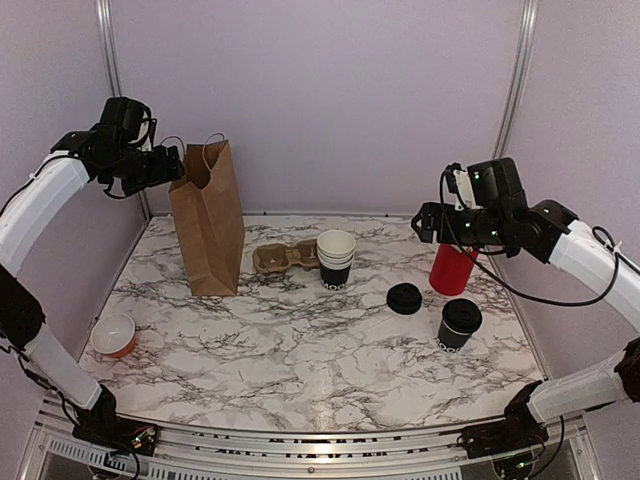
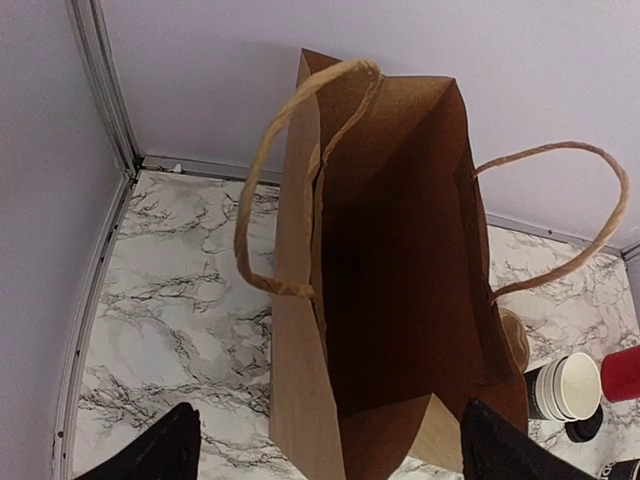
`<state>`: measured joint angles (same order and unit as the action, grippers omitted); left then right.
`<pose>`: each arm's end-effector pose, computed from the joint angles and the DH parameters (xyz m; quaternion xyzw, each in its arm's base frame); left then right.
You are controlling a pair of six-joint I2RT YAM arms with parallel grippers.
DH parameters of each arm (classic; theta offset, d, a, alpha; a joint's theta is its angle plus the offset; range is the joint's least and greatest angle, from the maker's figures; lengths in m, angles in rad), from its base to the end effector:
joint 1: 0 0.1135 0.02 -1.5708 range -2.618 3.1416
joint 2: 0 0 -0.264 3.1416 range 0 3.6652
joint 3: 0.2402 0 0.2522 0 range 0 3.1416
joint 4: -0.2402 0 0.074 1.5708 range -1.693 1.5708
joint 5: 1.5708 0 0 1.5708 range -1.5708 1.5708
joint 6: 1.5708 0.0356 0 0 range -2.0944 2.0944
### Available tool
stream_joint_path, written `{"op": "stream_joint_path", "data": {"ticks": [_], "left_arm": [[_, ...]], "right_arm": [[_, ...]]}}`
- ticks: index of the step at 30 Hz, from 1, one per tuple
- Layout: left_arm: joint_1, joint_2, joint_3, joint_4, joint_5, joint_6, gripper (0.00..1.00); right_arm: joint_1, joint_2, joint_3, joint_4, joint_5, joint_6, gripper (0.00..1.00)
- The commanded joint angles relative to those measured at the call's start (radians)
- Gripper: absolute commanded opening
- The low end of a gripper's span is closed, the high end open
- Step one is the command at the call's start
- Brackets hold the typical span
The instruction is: Pack the takeout coffee
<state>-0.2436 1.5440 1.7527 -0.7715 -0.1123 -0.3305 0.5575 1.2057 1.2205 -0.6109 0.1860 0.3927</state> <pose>0.3238 -0.0764 0.4285 -0.0650 0.8723 -0.0894 0.4764 0.2241 0.1320 0.3625 -0.0291 0.8804 0.1403 0.4522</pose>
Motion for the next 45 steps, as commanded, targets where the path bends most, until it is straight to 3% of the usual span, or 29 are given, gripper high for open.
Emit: {"op": "stream_joint_path", "data": {"ticks": [1,12,24,28,45], "left_arm": [[0.013,0.034,-0.019,-0.006,0.010,0.003,0.85],[0.018,0.115,-0.009,0.049,-0.043,-0.030,0.61],[0.018,0.110,-0.023,0.051,-0.051,-0.018,0.13],[0.018,0.077,-0.033,0.051,-0.049,-0.010,0.02],[0.014,-0.101,-0.117,0.052,0.042,-0.076,0.00]], "right_arm": [[-0.005,-0.020,-0.006,0.032,-0.012,0.018,0.94],[-0.005,-0.021,-0.019,0.027,-0.039,0.011,0.94],[-0.005,-0.043,-0.058,0.046,-0.060,0.013,0.94],[-0.005,-0.042,-0.059,0.046,-0.063,0.005,0.94],[-0.003,0.000,-0.042,0.077,-0.101,0.000,0.94]]}}
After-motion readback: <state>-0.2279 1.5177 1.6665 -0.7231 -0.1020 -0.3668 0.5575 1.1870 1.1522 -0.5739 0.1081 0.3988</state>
